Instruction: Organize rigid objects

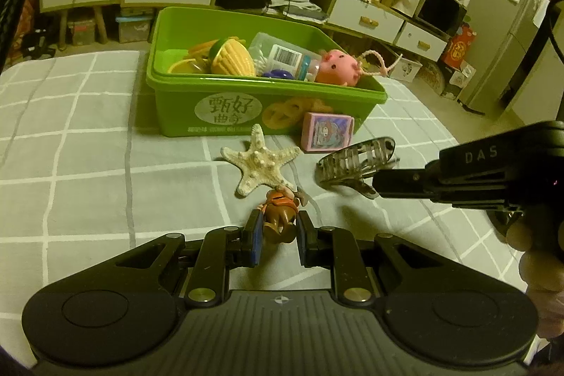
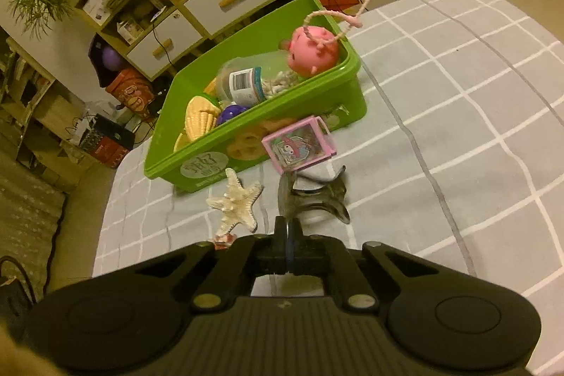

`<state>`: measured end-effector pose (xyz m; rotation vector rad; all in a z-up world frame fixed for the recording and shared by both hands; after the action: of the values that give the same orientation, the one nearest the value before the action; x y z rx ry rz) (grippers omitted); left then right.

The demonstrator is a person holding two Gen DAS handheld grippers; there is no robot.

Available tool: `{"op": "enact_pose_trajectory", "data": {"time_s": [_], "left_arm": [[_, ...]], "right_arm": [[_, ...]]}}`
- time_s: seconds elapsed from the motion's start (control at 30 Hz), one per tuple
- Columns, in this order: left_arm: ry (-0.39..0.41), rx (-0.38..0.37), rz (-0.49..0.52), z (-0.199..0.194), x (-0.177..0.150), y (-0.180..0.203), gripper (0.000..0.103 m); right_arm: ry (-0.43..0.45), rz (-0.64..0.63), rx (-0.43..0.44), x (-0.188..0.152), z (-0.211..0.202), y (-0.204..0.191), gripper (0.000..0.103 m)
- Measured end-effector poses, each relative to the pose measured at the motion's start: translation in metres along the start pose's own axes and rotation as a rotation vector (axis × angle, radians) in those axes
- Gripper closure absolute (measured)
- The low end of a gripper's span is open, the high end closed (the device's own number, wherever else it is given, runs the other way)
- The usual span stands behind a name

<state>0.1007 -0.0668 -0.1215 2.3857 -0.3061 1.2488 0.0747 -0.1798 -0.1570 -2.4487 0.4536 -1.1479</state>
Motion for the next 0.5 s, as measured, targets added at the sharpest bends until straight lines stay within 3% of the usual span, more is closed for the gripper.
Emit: {"op": "enact_pose_trajectory", "data": {"time_s": [0.17, 0.3, 0.4, 0.5], "left_arm": [[-0.005, 0.009, -0.012, 0.001, 0.0, -0.004, 0.079], [-0.01, 0.012, -0.017, 0.001, 0.0, -0.005, 0.079], [-0.01, 0.011, -0.015, 0.002, -0.001, -0.005, 0.079], [-0.012, 0.013, -0.014, 0.002, -0.002, -0.005, 0.079]], "right_arm": [[-0.063, 0.065, -0.001, -0.005, 0.004, 0.009, 0.103], [-0.074, 0.074, -0.028, -0.007, 0.004, 0.014, 0.075], [-0.081, 0.066, -0.033, -0.009, 0.009, 0.015, 0.066], [-0.064, 0.042, -0.041, -0.008, 0.013, 0.013, 0.064]]}}
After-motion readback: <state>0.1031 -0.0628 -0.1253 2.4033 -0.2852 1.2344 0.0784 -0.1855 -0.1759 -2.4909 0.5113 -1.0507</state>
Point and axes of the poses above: each gripper's, at about its wrist camera, not at the fingertips, and z roughly the way its jaws point, y to its right, x to its top, the point moved 10 cm from there along z, roughly the way its jaws point, and after that the axes turned 14 degrees about y, right-handed, at the moved point
